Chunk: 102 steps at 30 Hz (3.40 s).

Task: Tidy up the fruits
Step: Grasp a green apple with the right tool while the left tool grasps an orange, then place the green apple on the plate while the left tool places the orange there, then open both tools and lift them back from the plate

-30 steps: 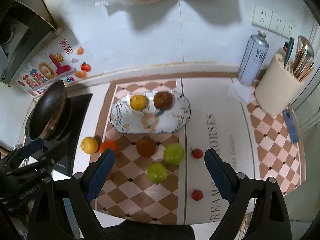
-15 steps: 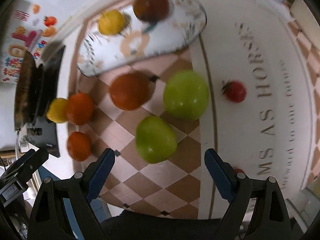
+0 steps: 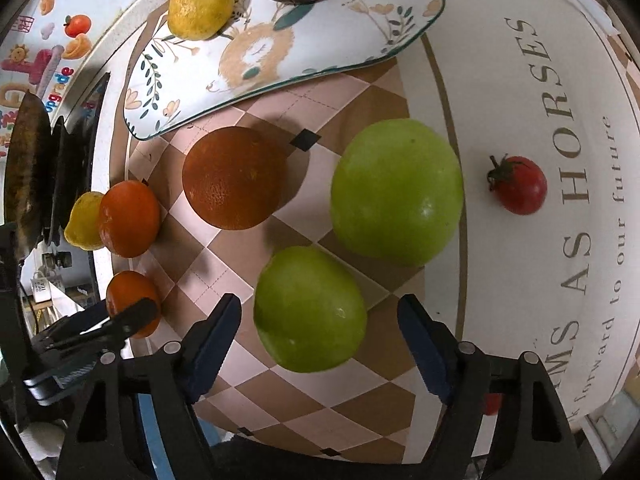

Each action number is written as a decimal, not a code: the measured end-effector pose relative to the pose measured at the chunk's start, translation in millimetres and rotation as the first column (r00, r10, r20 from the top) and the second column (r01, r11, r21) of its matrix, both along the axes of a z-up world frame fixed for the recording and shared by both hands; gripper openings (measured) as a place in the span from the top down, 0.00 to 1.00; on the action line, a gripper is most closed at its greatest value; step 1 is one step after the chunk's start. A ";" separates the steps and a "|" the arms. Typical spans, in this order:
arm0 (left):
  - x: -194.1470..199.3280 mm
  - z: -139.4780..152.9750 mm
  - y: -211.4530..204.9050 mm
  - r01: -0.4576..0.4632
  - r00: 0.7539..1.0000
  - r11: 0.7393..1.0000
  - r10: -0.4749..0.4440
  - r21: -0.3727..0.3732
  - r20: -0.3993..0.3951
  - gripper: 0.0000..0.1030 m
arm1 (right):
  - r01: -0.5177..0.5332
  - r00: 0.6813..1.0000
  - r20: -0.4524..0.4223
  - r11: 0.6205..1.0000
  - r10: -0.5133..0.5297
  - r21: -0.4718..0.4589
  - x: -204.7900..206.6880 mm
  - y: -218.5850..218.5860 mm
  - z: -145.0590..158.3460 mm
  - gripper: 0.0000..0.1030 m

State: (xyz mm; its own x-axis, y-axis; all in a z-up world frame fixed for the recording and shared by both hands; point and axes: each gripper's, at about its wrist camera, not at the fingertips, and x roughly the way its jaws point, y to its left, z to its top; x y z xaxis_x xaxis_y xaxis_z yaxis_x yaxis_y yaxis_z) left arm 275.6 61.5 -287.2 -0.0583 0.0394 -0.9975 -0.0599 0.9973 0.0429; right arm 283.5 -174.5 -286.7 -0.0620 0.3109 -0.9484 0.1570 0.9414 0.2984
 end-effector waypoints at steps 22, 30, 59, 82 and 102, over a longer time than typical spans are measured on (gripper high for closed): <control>-18.9 14.2 -51.1 0.065 0.998 0.993 -0.065 -0.102 -0.001 0.41 | -0.111 0.994 0.005 0.994 0.111 -0.018 -8.3 19.1 2.7 0.44; 22.4 105.6 -75.6 0.136 0.979 0.969 -0.099 -0.206 0.180 0.41 | -0.058 0.988 0.146 0.998 0.054 0.024 27.2 -5.2 65.6 0.44; 210.2 7.6 -37.0 0.106 0.994 0.987 -0.108 -0.122 -0.010 0.33 | -0.019 0.999 0.050 0.998 0.016 0.067 163.1 37.5 -9.4 0.27; 121.3 100.8 -27.9 0.103 0.961 0.994 -0.106 0.027 0.254 0.18 | -0.013 0.978 0.199 0.979 0.055 -0.204 103.2 -3.6 83.5 0.09; 15.6 202.1 -47.8 0.142 0.868 0.990 -0.122 -0.005 0.482 0.18 | 0.042 0.910 0.409 0.970 0.061 -0.238 -2.9 -14.0 199.8 0.09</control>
State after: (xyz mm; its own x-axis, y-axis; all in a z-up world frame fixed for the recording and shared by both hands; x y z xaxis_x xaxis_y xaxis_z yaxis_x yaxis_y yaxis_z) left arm 291.2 13.7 -85.1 0.4305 -0.0263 -0.9022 0.0691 0.9976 0.0038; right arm 280.5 -188.6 -86.9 0.3471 0.0765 -0.9347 0.0592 0.9929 0.1032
